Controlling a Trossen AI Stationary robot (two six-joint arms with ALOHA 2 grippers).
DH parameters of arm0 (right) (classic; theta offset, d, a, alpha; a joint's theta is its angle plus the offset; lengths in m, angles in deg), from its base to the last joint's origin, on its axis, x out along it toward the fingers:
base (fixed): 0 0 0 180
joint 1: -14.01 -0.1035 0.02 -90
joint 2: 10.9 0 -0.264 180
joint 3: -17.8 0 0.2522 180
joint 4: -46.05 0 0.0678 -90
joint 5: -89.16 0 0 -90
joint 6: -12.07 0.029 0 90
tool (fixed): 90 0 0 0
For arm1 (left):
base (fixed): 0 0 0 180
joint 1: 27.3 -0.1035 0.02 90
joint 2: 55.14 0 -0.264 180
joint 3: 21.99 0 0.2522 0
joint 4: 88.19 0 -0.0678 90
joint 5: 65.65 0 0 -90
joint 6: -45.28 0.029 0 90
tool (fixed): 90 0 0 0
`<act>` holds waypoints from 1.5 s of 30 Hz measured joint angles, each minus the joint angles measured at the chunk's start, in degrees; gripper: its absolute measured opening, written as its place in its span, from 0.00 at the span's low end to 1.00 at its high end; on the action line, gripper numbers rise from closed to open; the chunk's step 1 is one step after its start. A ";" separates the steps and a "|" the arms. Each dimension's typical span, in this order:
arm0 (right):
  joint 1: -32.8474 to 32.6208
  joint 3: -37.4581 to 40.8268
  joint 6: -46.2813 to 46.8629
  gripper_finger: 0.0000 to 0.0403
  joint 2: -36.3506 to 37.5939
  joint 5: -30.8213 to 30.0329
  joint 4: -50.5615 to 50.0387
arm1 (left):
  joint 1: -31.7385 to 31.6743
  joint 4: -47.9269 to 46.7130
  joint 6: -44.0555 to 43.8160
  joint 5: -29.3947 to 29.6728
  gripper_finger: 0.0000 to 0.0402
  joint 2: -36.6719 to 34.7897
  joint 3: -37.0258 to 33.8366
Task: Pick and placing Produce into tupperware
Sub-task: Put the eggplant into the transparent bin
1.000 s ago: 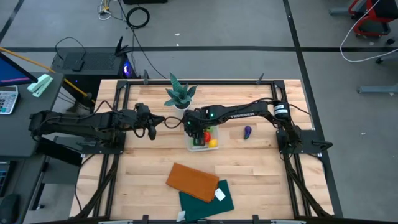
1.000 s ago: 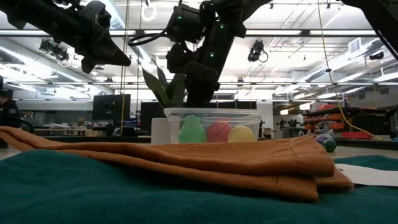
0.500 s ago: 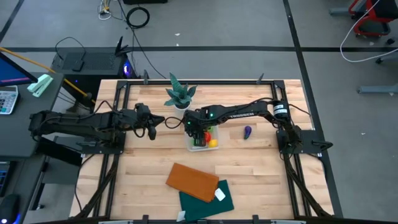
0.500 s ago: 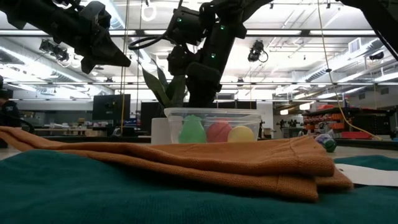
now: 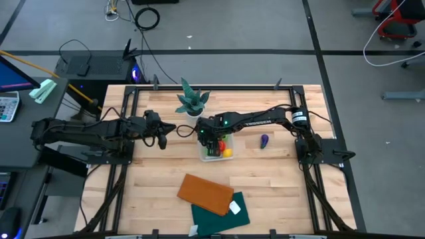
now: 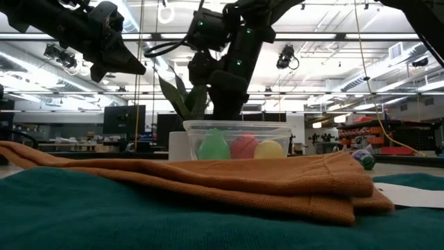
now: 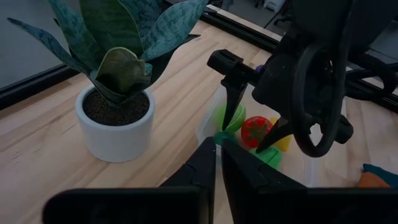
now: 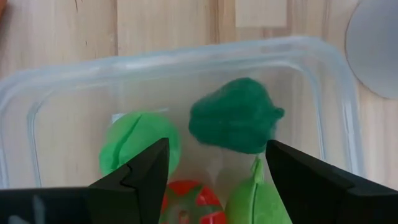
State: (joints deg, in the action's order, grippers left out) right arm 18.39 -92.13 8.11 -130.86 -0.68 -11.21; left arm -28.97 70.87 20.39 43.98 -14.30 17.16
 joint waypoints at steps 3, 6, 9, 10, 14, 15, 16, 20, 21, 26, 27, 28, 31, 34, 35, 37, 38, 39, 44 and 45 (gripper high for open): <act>0.00 0.00 0.00 0.57 0.11 -0.02 -1.24 | 0.00 0.00 0.00 0.00 0.09 0.00 0.00; -0.04 -0.13 0.15 0.57 1.00 -0.96 -3.34 | 0.00 0.00 -0.01 0.00 0.08 0.00 0.00; -0.04 -0.15 1.87 0.57 3.42 -2.52 -5.83 | 0.00 -0.07 0.00 0.00 0.07 0.00 0.00; -0.04 -0.19 2.59 0.57 4.54 -3.09 -6.71 | 0.00 -0.12 0.02 0.00 0.07 0.00 0.00; -0.02 -0.02 5.05 0.56 9.81 -6.31 -10.30 | 0.00 -0.11 0.00 0.00 0.06 0.00 0.00; -0.02 0.18 5.71 0.56 11.24 -7.40 -11.23 | -0.02 -0.11 0.02 0.01 0.06 0.00 0.00; 0.02 0.76 6.42 0.56 12.92 -8.39 -11.91 | -0.02 -0.13 0.02 0.02 0.07 0.00 0.00; 0.96 5.73 11.68 0.55 18.88 -10.73 -15.01 | -0.04 -0.13 0.05 0.02 0.08 0.01 0.00; 1.32 7.82 13.85 0.55 20.79 -11.14 -15.09 | -0.03 -0.11 0.05 0.02 0.08 0.00 0.00; 2.40 20.20 27.84 0.55 30.02 -12.40 -15.38 | -0.02 -0.14 0.02 0.02 0.07 0.01 0.00; 2.44 22.75 31.16 0.55 31.60 -12.42 -15.38 | -0.03 -0.13 0.02 0.02 0.07 0.00 0.00; 2.49 25.13 34.67 0.55 33.16 -12.46 -15.41 | -0.04 -0.13 0.02 0.02 0.07 0.00 0.00; 2.49 32.26 46.65 0.55 37.39 -12.46 -15.36 | -0.02 -0.13 0.02 0.02 0.05 0.00 0.00; 2.53 38.63 60.12 0.55 40.39 -12.35 -15.78 | -0.03 -0.13 0.02 0.02 0.05 0.01 0.00; 2.53 40.38 64.45 0.55 41.15 -12.17 -16.49 | -0.04 -0.13 0.00 0.02 0.06 0.00 0.00; 2.51 43.59 71.28 0.55 42.44 -11.48 -17.32 | -0.03 -0.11 0.00 0.02 0.06 0.00 0.00; 2.51 44.91 73.80 0.55 42.83 -10.80 -17.20 | -0.04 -0.12 0.00 0.01 0.07 0.01 0.00; 2.51 46.17 75.80 0.55 43.22 -10.03 -16.95 | -0.02 -0.13 0.00 0.02 0.07 0.02 0.00; 2.51 49.66 80.75 0.55 43.13 -7.78 -14.74 | -0.02 -0.11 0.03 0.02 0.08 0.00 0.00; 2.53 50.24 81.34 0.55 43.03 -7.19 -13.38 | -0.03 -0.13 0.05 0.02 0.07 0.02 0.00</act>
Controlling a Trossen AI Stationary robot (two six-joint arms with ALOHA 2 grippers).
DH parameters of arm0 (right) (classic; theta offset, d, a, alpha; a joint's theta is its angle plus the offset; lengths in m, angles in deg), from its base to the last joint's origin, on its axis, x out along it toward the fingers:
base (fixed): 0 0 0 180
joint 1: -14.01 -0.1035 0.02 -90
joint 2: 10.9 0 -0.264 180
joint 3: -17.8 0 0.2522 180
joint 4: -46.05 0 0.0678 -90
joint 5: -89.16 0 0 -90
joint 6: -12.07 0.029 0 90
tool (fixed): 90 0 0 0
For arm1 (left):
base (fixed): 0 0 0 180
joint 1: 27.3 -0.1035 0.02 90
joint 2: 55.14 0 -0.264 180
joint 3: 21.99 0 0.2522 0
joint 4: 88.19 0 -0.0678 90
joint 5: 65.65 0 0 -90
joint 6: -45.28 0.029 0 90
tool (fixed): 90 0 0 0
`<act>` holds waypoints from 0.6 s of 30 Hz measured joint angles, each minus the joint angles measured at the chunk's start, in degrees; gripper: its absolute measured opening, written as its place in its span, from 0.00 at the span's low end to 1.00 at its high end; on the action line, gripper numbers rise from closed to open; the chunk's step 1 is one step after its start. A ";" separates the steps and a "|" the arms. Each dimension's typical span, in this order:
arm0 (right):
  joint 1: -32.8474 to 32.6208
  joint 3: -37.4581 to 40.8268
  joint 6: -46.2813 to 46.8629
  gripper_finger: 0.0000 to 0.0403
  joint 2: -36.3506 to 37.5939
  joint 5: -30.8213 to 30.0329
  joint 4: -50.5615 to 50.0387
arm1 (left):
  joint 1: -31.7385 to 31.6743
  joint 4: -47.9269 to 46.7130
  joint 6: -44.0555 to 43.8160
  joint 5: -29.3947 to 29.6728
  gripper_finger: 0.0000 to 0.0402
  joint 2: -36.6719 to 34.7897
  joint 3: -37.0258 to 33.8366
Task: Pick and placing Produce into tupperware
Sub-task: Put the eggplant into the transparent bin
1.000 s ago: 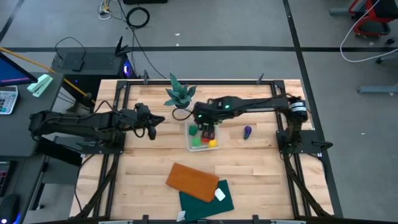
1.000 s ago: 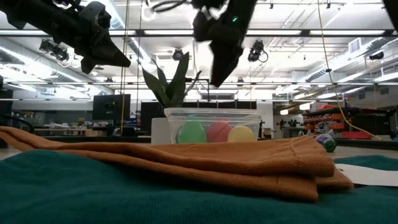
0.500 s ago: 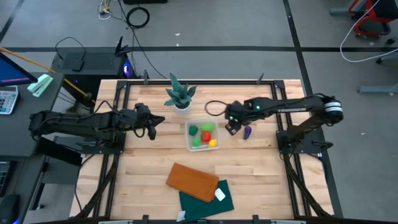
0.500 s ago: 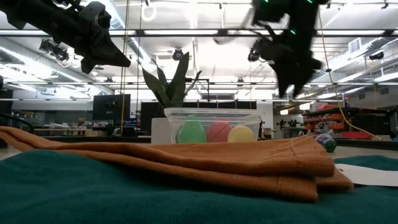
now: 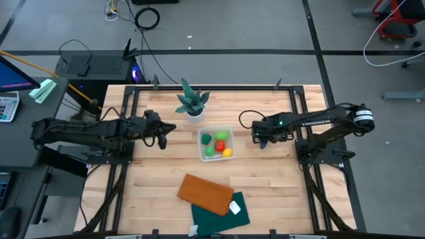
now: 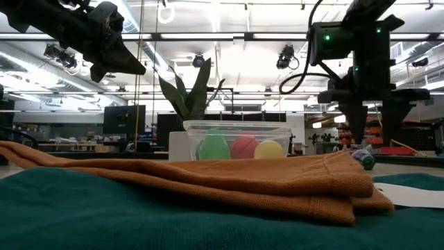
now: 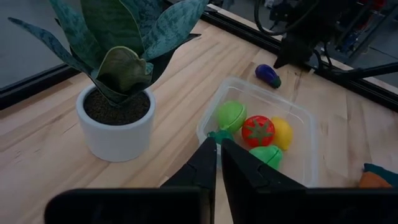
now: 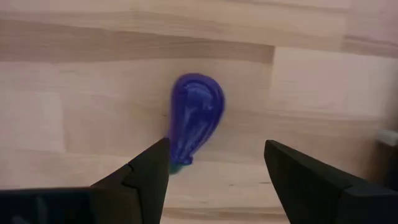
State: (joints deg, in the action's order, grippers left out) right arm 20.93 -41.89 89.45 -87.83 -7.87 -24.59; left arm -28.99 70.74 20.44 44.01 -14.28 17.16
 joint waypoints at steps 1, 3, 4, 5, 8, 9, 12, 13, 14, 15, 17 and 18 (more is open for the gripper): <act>-0.02 0.48 0.59 0.55 -0.09 0.16 1.09 | 0.00 0.00 0.00 -0.02 0.07 -0.02 0.00; -0.02 0.84 1.76 0.55 -0.35 0.20 2.92 | -0.01 0.00 0.02 -0.02 0.06 -0.01 0.00; -0.02 0.84 2.28 0.55 -0.46 0.16 3.24 | 0.00 0.00 0.00 -0.02 0.06 0.00 0.00; -0.02 0.84 2.61 0.55 -0.63 -0.01 3.43 | 0.00 0.02 0.02 0.00 0.06 -0.02 0.00; 0.39 0.84 3.44 0.55 -1.25 -0.17 3.44 | 0.00 0.01 0.03 0.00 0.07 -0.01 0.00; 0.64 0.84 3.44 0.55 -1.54 -0.15 3.44 | 0.00 0.02 0.04 0.00 0.07 0.00 0.00; 1.39 0.84 3.41 0.55 -2.73 -0.22 4.27 | 0.00 0.00 0.07 0.00 0.08 -0.01 0.00; 1.67 0.84 3.29 0.55 -3.20 -0.24 4.59 | -0.02 0.00 0.07 0.00 0.09 -0.02 0.00; 1.95 0.84 2.85 0.55 -3.52 -0.24 5.22 | 0.00 0.00 0.07 0.00 0.09 0.00 0.00; 2.26 0.84 2.66 0.55 -3.89 -0.23 5.56 | 0.00 0.00 0.07 0.00 0.09 -0.02 0.00; 2.91 0.84 2.28 0.55 -4.35 -0.21 6.15 | 0.00 0.00 0.07 0.00 0.08 -0.01 0.00; 3.20 0.84 2.17 0.55 -4.67 -0.22 6.32 | 0.00 0.00 0.06 0.00 0.08 -0.01 0.00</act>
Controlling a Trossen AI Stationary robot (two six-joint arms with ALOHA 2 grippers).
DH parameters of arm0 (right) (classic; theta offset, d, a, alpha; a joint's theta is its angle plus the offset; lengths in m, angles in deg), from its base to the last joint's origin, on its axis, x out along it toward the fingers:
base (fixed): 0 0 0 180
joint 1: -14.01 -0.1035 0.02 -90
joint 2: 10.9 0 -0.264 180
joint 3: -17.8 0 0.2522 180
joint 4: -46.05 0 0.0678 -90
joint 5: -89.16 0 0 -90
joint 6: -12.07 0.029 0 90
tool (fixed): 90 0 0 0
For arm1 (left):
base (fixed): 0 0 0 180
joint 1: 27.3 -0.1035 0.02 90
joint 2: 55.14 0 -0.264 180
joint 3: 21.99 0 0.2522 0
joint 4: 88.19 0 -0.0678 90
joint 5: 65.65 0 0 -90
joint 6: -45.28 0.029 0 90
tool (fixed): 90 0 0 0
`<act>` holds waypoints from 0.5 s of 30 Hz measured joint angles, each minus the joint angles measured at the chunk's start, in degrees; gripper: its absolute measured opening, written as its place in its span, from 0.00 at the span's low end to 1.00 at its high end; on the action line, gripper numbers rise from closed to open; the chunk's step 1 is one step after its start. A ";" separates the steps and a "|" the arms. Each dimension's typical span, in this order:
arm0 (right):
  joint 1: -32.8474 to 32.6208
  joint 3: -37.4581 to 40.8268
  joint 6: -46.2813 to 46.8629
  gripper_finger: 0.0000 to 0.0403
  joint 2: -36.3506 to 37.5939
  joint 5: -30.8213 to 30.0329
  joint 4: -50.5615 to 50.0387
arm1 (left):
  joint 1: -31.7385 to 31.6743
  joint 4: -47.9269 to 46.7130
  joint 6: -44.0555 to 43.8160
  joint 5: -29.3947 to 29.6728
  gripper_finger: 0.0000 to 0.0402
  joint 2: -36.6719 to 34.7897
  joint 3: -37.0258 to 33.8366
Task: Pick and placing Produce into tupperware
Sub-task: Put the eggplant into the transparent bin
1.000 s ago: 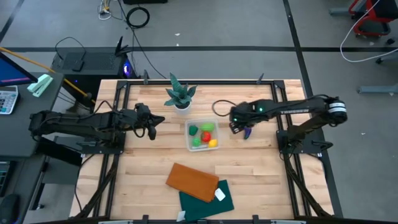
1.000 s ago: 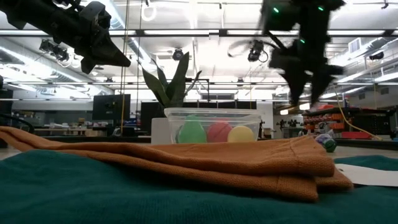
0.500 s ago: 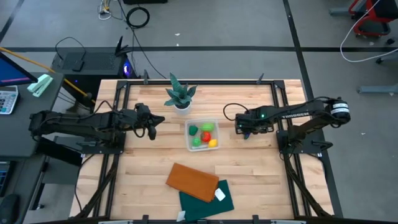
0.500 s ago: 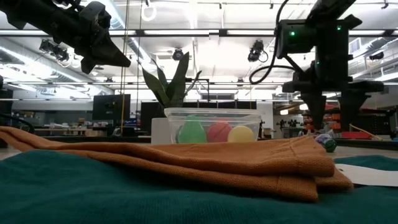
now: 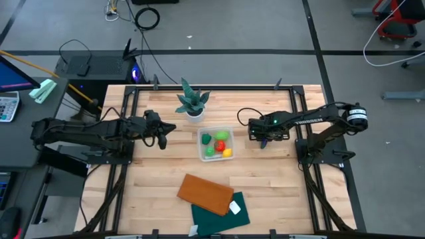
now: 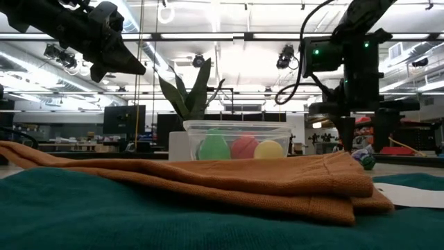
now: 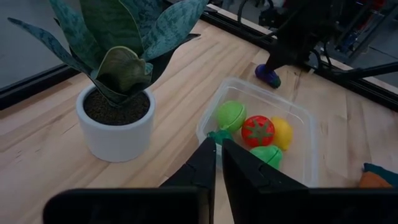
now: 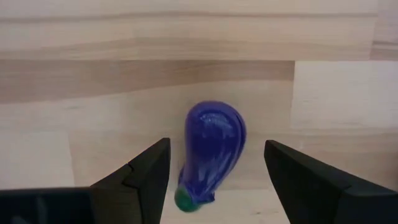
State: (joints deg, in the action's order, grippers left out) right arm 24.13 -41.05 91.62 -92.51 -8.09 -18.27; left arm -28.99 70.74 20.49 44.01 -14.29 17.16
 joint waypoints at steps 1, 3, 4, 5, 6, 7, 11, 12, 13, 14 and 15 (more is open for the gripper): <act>0.20 0.00 -0.08 0.55 -0.27 0.00 0.08 | 0.00 0.00 0.01 0.00 0.08 0.01 0.00; 0.80 0.00 -0.28 0.55 -0.68 -0.02 -0.06 | 0.00 -0.01 0.01 0.00 0.07 0.01 0.00; 1.04 -0.02 -0.38 0.55 -0.95 0.00 0.25 | 0.00 0.00 0.01 0.00 0.07 0.01 0.00; 1.32 0.00 -0.72 0.55 -1.23 0.04 0.16 | 0.00 0.00 0.01 0.00 0.06 0.01 0.00; 1.53 0.00 -1.02 0.55 -1.58 0.06 0.09 | 0.00 -0.02 0.02 0.00 0.06 0.01 0.00; 1.77 0.00 -1.36 0.55 -1.93 0.22 0.36 | 0.00 0.00 0.03 0.00 0.06 -0.01 0.00; 2.29 0.00 -1.70 0.55 -3.20 1.23 1.23 | 0.00 -0.02 0.07 0.00 0.08 0.01 0.00; 2.28 0.00 -1.73 0.55 -3.43 1.24 1.60 | 0.00 -0.04 0.07 0.00 0.08 -0.01 0.00; 2.27 0.00 -1.73 0.55 -3.63 1.38 1.84 | 0.00 -0.02 0.07 0.00 0.09 0.00 0.00; 2.27 0.00 -1.73 0.55 -3.89 1.38 2.01 | 0.00 -0.04 0.08 0.00 0.09 0.01 0.00; 2.27 0.00 -1.73 0.54 -4.10 1.41 2.40 | 0.00 -0.04 0.07 0.00 0.09 0.01 0.00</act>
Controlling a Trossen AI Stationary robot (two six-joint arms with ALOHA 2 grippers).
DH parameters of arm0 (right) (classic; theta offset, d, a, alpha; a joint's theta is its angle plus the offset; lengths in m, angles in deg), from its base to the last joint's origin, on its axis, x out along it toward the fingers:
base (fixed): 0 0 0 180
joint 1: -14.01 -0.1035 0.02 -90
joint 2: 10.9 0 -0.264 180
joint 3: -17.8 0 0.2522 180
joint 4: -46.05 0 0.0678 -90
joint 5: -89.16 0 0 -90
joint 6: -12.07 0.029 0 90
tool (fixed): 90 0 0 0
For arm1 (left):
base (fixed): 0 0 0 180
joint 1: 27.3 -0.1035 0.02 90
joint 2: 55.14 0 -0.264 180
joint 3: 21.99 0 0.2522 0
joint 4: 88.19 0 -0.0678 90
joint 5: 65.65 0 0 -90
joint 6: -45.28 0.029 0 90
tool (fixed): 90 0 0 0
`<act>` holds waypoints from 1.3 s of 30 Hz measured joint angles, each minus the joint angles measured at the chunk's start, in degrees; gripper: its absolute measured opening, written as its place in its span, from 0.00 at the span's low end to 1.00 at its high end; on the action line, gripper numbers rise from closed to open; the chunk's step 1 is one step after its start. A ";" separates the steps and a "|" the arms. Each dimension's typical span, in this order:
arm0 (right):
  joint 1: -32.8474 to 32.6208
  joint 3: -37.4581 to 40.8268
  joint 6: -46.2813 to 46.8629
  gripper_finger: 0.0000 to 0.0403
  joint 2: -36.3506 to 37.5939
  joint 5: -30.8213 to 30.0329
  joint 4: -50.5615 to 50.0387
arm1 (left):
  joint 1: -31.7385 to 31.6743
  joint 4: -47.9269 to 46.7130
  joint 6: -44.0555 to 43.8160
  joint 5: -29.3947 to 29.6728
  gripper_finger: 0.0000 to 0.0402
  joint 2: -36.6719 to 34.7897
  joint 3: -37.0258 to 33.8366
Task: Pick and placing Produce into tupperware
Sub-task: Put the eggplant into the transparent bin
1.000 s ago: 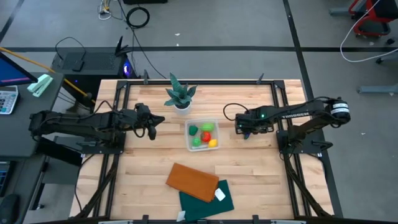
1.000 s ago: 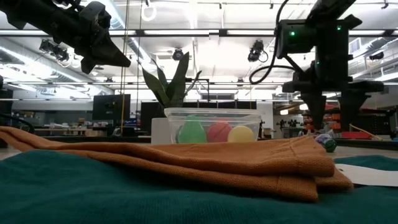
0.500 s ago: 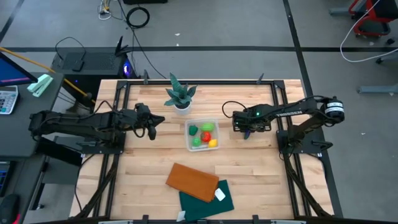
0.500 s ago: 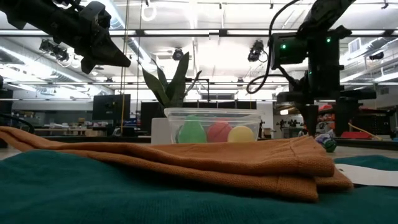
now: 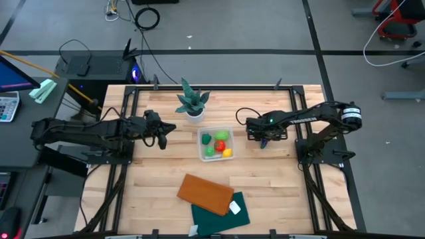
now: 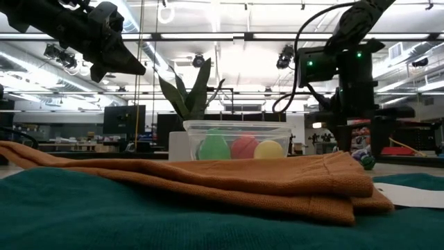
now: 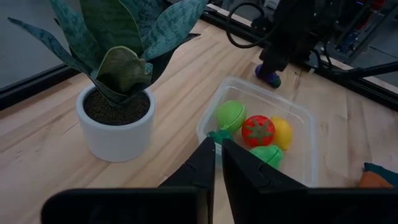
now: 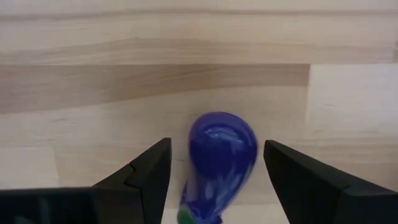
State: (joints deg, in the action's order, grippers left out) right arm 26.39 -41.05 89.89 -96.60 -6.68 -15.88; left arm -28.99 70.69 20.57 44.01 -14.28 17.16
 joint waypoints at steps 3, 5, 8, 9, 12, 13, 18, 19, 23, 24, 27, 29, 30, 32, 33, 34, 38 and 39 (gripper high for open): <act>0.00 0.00 -0.02 0.51 -0.76 0.38 1.25 | 0.00 0.00 0.01 0.00 0.08 0.00 0.00; 0.00 0.00 -0.02 0.48 -1.37 0.75 1.89 | 0.00 0.02 0.02 0.00 0.07 -0.02 0.00; 0.00 0.00 -0.07 0.44 -2.30 1.67 3.00 | 0.00 0.00 0.03 0.00 0.06 -0.01 0.00; 0.00 0.00 -0.23 0.42 -2.56 1.73 3.47 | 0.00 0.00 0.04 0.00 0.06 -0.02 0.00; 0.00 0.00 -0.45 0.38 -2.78 1.72 3.94 | 0.00 0.01 0.03 0.00 0.06 -0.01 0.00; 0.00 0.00 -0.46 0.36 -2.79 1.71 4.04 | 0.00 0.00 0.04 0.00 0.06 0.00 0.00; 0.00 0.00 -1.02 0.31 -2.30 1.69 5.59 | 0.00 0.00 0.04 0.00 0.08 -0.02 0.00; 0.00 0.00 -1.09 0.30 -2.02 1.69 6.08 | 0.00 0.00 0.04 0.00 0.09 -0.01 0.00; 0.00 -0.58 -1.71 0.28 -0.35 1.70 6.87 | 0.00 0.00 0.37 0.00 0.08 0.00 0.00; 0.00 -1.08 -2.42 0.27 0.02 1.69 6.64 | 0.00 0.00 0.48 0.00 0.08 -0.02 0.00; 0.00 -3.42 -5.58 0.27 1.03 1.69 6.73 | 0.00 0.02 0.50 0.00 0.06 -0.01 0.00; -0.05 -5.65 -7.96 0.27 1.51 1.69 6.64 | 0.00 0.00 0.50 0.00 0.06 0.00 0.00; -0.13 -7.12 -9.24 0.27 1.54 1.69 6.72 | 0.00 0.00 0.50 0.00 0.06 0.00 0.00; -0.17 -10.29 -12.38 0.27 1.54 1.68 6.72 | 0.00 0.00 0.50 0.00 0.06 0.00 0.00; -0.17 -11.97 -13.83 0.27 1.54 1.69 6.78 | 0.00 0.00 0.50 0.00 0.07 -0.02 0.00; -0.17 -13.65 -15.07 0.27 1.54 1.69 6.95 | 0.00 0.01 0.50 0.00 0.07 0.00 0.00; -0.17 -19.96 -19.67 0.27 1.54 1.53 7.17 | 0.00 0.00 0.48 0.00 0.08 -0.02 0.00; -0.17 -21.35 -21.00 0.27 1.54 1.34 7.51 | 0.00 0.02 0.48 0.00 0.08 0.00 0.00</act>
State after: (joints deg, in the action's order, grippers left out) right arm 26.22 -62.39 68.89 -95.06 -5.34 -8.36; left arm -28.99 70.71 21.05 44.01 -14.28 17.16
